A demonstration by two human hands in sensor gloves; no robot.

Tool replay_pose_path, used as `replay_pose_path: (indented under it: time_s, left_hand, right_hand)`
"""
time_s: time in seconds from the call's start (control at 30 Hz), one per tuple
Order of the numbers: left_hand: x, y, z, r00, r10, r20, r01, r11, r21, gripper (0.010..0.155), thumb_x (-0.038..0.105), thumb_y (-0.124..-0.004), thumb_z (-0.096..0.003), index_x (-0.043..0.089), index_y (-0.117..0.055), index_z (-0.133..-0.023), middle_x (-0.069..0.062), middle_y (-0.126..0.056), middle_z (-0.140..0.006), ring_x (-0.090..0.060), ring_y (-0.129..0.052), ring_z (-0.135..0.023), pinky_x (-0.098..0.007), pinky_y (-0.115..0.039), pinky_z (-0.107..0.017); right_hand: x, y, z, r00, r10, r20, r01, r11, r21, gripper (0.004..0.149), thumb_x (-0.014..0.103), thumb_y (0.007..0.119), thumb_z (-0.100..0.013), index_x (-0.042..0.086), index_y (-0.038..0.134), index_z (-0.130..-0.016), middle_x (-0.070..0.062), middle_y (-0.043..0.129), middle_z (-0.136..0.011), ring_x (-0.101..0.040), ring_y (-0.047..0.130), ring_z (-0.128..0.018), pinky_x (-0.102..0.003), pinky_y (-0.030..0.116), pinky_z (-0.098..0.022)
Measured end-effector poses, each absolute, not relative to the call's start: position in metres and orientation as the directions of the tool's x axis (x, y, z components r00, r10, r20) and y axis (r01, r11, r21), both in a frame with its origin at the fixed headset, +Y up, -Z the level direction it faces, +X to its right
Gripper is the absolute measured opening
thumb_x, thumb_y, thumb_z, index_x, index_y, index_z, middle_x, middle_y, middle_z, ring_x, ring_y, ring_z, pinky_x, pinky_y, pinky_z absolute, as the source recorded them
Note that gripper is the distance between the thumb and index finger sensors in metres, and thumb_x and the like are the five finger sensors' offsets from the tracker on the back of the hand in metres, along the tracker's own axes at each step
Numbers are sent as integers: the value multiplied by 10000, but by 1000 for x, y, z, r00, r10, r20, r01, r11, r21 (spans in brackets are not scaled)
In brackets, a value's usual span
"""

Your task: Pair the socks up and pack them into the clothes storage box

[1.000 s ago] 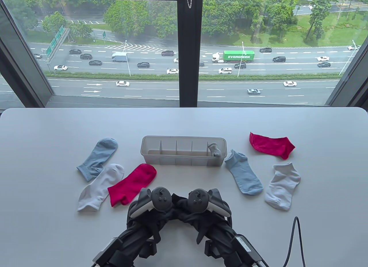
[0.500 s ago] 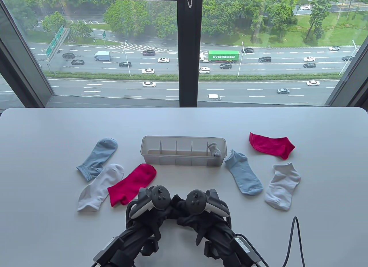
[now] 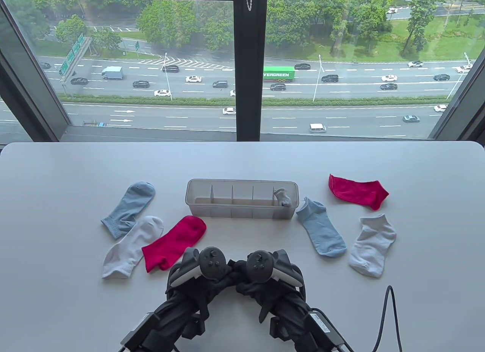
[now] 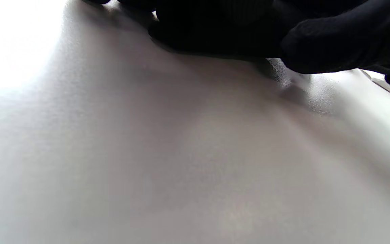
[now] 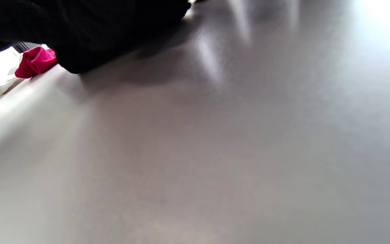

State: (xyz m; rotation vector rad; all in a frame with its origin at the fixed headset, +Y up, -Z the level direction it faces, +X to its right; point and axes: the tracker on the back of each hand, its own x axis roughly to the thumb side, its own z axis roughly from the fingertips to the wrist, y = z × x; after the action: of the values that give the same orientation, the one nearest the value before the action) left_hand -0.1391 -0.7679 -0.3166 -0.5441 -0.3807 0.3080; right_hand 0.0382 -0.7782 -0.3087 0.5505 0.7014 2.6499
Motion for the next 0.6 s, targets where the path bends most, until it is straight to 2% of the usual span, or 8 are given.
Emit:
replay_pose_path:
  time_s: [0.07,0.13,0.2,0.23,0.37,0.43,0.5,0.6]
  left_hand:
    - [-141,-767,-317,882,399,252,-195,794,-576,452,293,-572,-613,92,-641,-1012,-159,-554,-1084,-435,-451,-999,-638,-449,-763]
    - [-141,-767,-316,885,389,255,-220,833,-508,468,305,-594,-603,95,-647,-1018,-190,-572,-1078,-467,-502,-971,-647,-489,-742]
    - [-141,-766,-316,894,372,248,-223,852,-474,549,311,-626,-593,179,-453,-1097,-204,-577,-1080,-478,-546,-958,-648,-528,-730]
    - [-141,-765,-317,892,380,244,-231,848,-477,567,301,-636,-593,151,-445,-1106,-207,-595,-1073,-481,-561,-954,-653,-536,-724]
    - [-137,-766,-318,905,350,244,-205,858,-470,453,240,-616,-594,135,-623,-1034,-184,-646,-1035,-464,-573,-948,-654,-528,-728]
    - [-137,-766,-319,905,351,241,-204,855,-477,439,237,-615,-593,127,-638,-1018,-178,-654,-1021,-459,-565,-949,-659,-515,-731]
    - [-138,-766,-319,905,356,235,-198,839,-508,430,242,-587,-595,113,-653,-1000,-175,-662,-1003,-452,-548,-951,-671,-490,-738]
    - [-137,-766,-317,905,349,243,-192,845,-499,434,251,-582,-592,98,-667,-989,-192,-647,-1014,-475,-542,-947,-688,-466,-739]
  right_hand:
    - [36,-779,-310,-880,391,270,-217,-836,503,538,386,703,-564,277,502,-1051,-239,240,-1178,-605,180,-1009,-798,245,-644]
    - [34,-779,-309,-889,364,279,-193,-849,492,508,389,662,-572,272,507,-1041,-236,235,-1172,-604,180,-1010,-802,248,-645]
    - [34,-779,-310,-888,366,277,-191,-844,501,510,393,626,-582,260,491,-1056,-235,230,-1174,-606,174,-1011,-803,248,-645]
    - [34,-779,-310,-887,371,274,-196,-841,504,507,393,611,-586,254,492,-1058,-234,227,-1174,-606,169,-1010,-804,242,-644]
    - [34,-782,-308,-871,420,255,-235,-812,535,530,413,549,-605,209,445,-1083,-259,167,-1167,-616,100,-994,-806,183,-625]
    - [37,-782,-308,-862,445,245,-277,-816,508,578,416,591,-602,259,325,-1091,-269,185,-1166,-612,117,-995,-800,182,-619]
    - [38,-781,-310,-850,483,208,-325,-793,516,514,399,615,-605,291,430,-1073,-271,228,-1174,-607,136,-1004,-798,184,-627]
    - [35,-780,-310,-874,435,216,-283,-818,501,450,388,584,-616,264,530,-1046,-253,238,-1174,-606,150,-1006,-802,205,-633]
